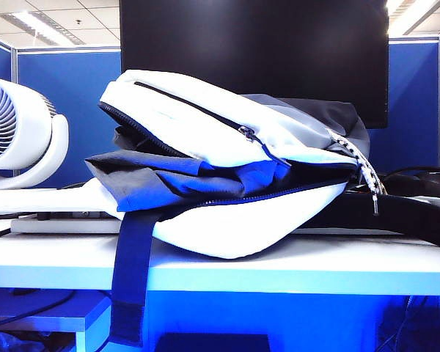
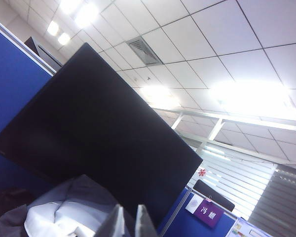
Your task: Take the gray clothes out of the backpack.
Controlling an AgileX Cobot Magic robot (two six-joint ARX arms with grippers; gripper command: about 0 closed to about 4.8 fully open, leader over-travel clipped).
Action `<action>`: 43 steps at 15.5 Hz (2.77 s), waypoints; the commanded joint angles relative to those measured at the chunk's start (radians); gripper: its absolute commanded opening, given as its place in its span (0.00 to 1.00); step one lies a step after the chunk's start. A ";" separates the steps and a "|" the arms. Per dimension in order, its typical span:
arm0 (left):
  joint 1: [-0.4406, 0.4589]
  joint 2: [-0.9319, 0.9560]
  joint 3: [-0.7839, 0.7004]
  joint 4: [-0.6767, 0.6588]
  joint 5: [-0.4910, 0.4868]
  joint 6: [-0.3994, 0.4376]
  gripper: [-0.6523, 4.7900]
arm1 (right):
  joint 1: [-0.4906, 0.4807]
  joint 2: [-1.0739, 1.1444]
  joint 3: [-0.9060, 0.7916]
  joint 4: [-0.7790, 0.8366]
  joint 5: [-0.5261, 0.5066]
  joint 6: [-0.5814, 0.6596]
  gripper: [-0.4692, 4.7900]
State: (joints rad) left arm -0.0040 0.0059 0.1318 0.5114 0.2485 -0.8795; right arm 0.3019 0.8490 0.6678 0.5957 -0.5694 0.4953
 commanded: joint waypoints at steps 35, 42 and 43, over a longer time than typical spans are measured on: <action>-0.001 0.151 0.002 -0.180 0.225 0.447 0.23 | 0.424 0.889 0.715 -0.152 1.041 -0.864 0.08; -0.267 0.546 0.024 0.010 0.212 0.706 0.23 | 0.308 0.863 0.734 -0.150 0.976 -0.633 0.08; -0.338 0.626 0.056 0.015 0.154 0.791 0.32 | 0.306 0.857 0.734 -0.150 0.974 -0.633 0.08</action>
State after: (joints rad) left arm -0.3069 0.5922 0.1589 0.4919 0.4583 -0.1940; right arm 0.6090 1.7264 1.3880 0.3744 0.4004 -0.1524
